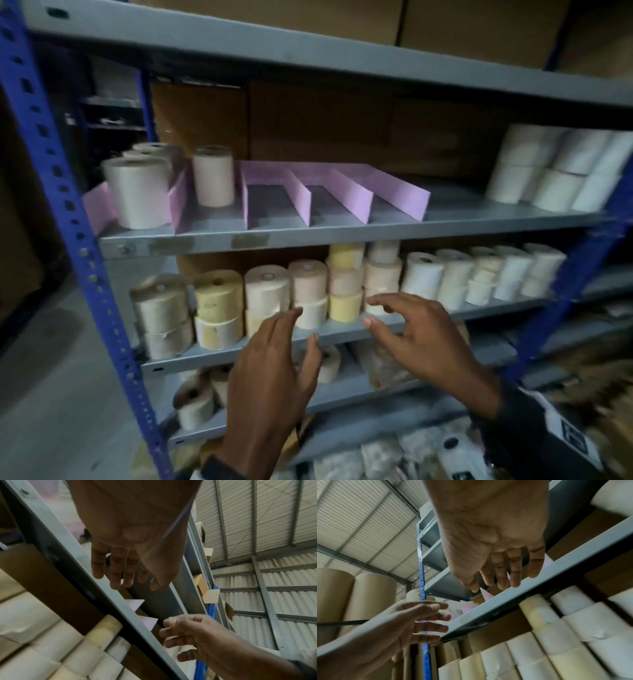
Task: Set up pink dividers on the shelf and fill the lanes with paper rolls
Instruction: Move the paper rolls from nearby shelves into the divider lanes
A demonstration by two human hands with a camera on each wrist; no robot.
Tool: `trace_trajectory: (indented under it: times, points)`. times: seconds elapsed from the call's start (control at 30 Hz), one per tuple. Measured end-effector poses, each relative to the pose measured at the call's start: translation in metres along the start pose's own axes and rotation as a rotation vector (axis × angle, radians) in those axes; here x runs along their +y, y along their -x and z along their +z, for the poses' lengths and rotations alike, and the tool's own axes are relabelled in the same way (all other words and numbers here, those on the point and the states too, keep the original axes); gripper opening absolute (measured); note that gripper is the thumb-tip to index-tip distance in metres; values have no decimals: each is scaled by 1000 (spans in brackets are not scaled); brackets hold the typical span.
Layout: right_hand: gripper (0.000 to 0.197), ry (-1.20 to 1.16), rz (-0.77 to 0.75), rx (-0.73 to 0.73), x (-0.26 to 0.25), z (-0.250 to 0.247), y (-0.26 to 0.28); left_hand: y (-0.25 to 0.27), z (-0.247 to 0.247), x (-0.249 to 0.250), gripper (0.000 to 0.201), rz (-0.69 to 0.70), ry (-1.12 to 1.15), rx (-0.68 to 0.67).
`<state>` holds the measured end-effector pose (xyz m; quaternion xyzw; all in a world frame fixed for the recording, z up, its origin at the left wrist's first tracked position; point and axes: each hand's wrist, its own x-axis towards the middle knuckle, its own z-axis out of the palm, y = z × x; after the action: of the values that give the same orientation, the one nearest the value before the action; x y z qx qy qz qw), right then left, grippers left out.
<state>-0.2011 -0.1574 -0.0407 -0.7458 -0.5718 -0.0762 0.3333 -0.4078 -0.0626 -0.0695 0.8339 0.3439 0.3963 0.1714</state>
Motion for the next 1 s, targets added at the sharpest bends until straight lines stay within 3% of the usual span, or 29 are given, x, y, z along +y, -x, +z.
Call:
trace_trajectory:
  times: [0.2, 0.47, 0.6, 0.8, 1.0]
  points:
    - [44, -16, 187, 62, 73, -38, 41, -3, 36, 51, 35, 85, 135, -116]
    - [43, 84, 278, 208, 193, -117, 37, -62, 126, 151, 30, 270, 239, -73]
    - [41, 85, 292, 335, 254, -166, 11, -108, 183, 212, 22, 297, 319, -108]
    - [45, 57, 285, 483, 324, -227, -48, -185, 251, 288, 28, 349, 368, -144]
    - [45, 30, 261, 474, 372, -267, -114, -281, 305, 339, 37, 358, 292, -232]
